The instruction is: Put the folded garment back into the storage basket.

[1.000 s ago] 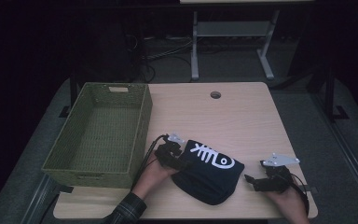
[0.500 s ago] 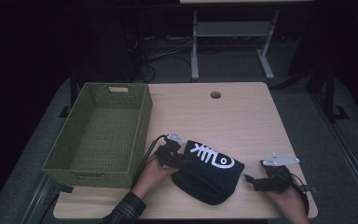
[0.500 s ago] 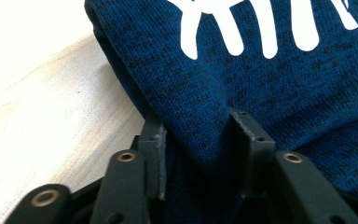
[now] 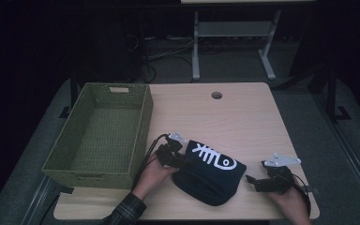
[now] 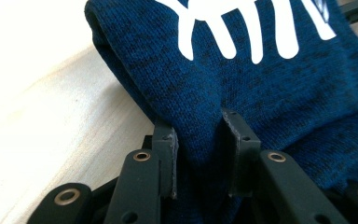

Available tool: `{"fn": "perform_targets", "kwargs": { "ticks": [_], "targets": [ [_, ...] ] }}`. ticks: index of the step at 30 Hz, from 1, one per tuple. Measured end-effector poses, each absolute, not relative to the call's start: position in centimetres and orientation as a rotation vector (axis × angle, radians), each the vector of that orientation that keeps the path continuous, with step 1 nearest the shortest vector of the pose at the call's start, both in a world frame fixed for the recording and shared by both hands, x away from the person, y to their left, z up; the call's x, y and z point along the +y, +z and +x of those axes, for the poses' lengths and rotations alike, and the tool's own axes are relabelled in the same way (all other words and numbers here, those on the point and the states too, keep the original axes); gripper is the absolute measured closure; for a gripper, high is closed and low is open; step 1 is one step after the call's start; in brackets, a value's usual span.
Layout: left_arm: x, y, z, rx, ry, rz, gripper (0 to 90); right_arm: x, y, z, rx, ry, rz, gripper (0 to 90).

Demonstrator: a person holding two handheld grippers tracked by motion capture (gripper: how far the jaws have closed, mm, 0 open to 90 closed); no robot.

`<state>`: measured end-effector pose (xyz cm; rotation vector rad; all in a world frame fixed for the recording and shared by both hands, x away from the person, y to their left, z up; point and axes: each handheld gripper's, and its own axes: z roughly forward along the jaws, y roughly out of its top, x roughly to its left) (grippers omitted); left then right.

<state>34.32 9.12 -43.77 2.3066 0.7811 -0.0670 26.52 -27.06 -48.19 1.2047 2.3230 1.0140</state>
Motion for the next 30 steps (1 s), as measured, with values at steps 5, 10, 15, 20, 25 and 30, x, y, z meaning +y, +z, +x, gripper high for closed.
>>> {"fn": "perform_targets", "kwargs": {
  "ticks": [5,10,15,20,25,30],
  "targets": [
    [9.1,-42.3,34.0,0.761,-0.061,2.292,70.6,-27.1,-48.2,26.5,2.323,1.013,1.204,13.5],
    [9.0,-40.5,33.9,0.736,-0.049,2.287,70.9,-27.1,-48.2,26.5,2.323,1.014,1.203,13.5],
    [9.1,-38.9,33.7,0.716,-0.028,2.279,70.9,-27.1,-48.2,26.5,2.323,1.014,1.202,13.5],
    [9.3,-37.0,33.6,0.692,0.009,2.288,70.9,-27.1,-48.2,26.5,2.323,1.013,1.202,13.5],
    [9.7,-35.3,33.4,0.674,0.038,2.29,70.9,-27.0,-48.2,26.5,2.322,1.015,1.207,13.5],
    [10.3,-33.7,33.4,0.668,0.07,2.289,70.9,-27.0,-48.2,26.5,2.323,1.015,1.204,13.5]
  ]
}}
